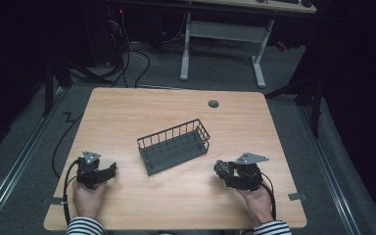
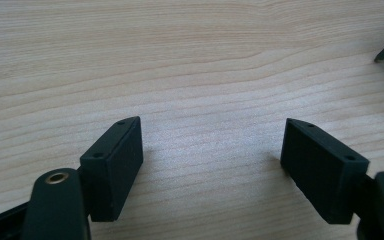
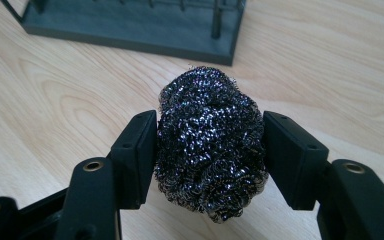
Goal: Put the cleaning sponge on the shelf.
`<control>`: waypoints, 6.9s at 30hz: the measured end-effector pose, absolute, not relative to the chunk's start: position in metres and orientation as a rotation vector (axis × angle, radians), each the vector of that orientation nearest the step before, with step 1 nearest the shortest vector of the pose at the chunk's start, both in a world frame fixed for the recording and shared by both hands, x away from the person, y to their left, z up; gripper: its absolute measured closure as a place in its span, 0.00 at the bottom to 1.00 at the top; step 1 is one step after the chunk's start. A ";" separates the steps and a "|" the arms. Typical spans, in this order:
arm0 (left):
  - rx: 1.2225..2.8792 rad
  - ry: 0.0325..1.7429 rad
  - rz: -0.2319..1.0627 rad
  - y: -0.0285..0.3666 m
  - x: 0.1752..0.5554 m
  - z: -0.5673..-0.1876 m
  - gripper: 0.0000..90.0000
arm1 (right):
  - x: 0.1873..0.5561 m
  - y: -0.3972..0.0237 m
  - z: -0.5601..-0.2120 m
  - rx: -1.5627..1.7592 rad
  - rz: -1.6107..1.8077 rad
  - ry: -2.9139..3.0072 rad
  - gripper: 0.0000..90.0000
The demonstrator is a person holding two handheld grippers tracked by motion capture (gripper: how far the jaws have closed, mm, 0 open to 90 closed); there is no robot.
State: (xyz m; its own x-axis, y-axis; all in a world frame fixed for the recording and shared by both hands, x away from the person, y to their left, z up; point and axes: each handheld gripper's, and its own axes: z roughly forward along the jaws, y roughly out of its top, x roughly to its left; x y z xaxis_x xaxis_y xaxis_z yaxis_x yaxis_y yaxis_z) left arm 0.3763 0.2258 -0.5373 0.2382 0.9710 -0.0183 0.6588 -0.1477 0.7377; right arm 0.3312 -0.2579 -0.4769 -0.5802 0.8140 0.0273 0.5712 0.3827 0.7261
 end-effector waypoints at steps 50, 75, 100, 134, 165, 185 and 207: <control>1.880 1.491 0.634 0.226 0.376 -0.537 0.28 | 0.400 -0.191 -0.380 1.029 1.233 2.338 0.46; 1.873 1.491 0.626 0.227 0.377 -0.537 0.28 | 0.454 -0.140 -0.425 1.118 0.997 2.461 0.45; 1.874 1.491 0.628 0.227 0.377 -0.537 0.28 | 0.456 -0.141 -0.428 1.109 0.980 2.460 0.39; 1.881 1.489 0.633 0.226 0.377 -0.537 0.28 | 0.421 -0.209 -0.376 1.120 1.119 2.255 0.42; 1.881 1.490 0.636 0.226 0.377 -0.537 0.28 | 0.366 -0.286 -0.365 1.195 1.174 2.081 0.45; 1.884 1.491 0.640 0.226 0.377 -0.537 0.28 | 0.335 -0.319 -0.404 1.281 1.219 2.005 0.45; 1.884 1.492 0.641 0.226 0.377 -0.537 0.28 | 0.331 -0.305 -0.469 1.354 1.150 2.078 0.44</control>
State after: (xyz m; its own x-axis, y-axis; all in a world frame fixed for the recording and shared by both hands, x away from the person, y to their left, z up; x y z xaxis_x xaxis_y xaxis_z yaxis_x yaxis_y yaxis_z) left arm 0.3766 0.2257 -0.5373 0.2357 0.9717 -0.0154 0.6578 -0.1479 0.7385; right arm 0.3315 -0.3050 -0.4691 -0.4474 0.8889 0.0984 0.5553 0.1899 0.8097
